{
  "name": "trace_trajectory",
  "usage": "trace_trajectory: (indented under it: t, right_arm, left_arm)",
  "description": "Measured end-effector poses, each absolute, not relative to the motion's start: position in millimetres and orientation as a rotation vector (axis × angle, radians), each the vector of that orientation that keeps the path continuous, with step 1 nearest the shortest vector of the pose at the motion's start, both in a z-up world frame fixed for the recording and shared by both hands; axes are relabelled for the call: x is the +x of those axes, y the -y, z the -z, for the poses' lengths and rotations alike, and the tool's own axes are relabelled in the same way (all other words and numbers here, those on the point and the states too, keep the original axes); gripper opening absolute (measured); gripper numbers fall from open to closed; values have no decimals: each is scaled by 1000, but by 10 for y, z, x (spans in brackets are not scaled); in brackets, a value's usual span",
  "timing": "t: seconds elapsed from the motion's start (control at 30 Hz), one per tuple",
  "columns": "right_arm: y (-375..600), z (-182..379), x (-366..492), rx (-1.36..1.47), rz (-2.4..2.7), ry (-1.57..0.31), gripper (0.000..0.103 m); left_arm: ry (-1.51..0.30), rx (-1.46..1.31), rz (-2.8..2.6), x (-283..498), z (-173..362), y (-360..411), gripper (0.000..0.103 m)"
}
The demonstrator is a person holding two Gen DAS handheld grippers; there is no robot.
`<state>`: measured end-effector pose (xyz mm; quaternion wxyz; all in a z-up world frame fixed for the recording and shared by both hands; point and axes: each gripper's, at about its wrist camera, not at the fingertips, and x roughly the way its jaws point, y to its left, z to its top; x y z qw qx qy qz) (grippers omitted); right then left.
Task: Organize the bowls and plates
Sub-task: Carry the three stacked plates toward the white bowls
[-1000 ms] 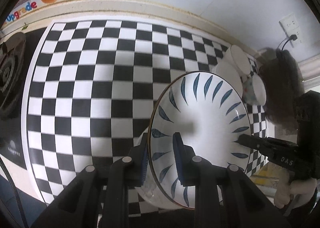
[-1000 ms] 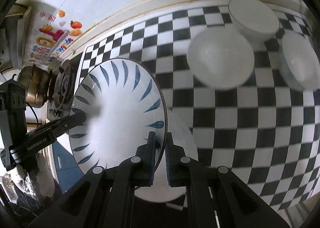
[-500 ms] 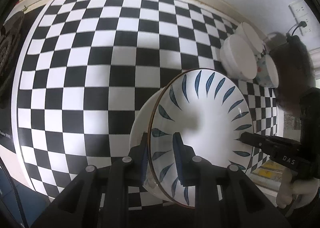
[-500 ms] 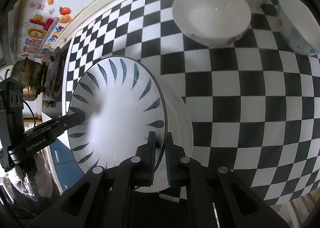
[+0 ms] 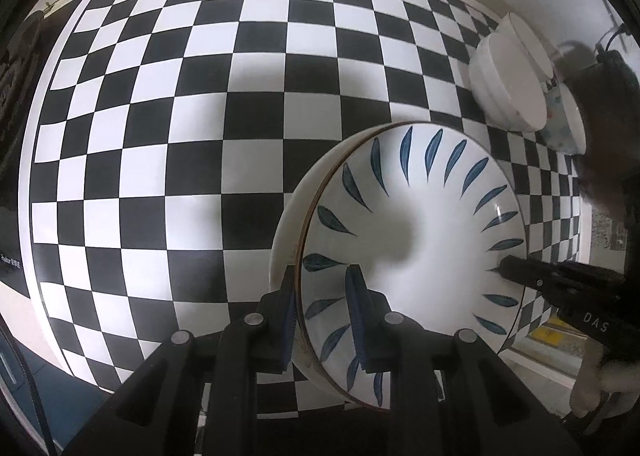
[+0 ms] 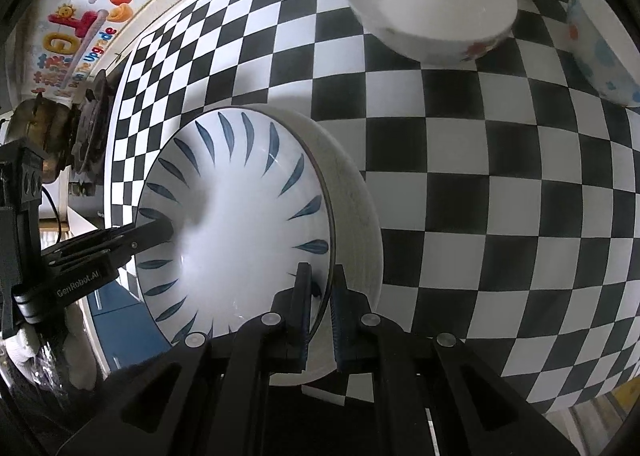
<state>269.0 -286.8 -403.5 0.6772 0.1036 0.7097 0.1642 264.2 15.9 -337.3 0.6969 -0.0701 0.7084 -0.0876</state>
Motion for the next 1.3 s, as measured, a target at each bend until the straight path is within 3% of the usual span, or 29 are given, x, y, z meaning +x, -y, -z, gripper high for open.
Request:
trace_trajectory:
  t: [0.8, 1.07, 1.3]
  right_arm:
    - [2792, 4119, 2744, 168, -290, -1608, 13]
    - [2711, 4022, 2715, 109, -262, -1599, 16]
    - [2654, 3647, 2626, 67, -248, -1548, 18]
  left_arm:
    - [-1647, -64, 91, 2646, 3476, 165, 22]
    - [-1628, -12, 53, 2605, 3384, 270, 22]
    - [-1563, -6, 28, 2519, 2996, 369, 22]
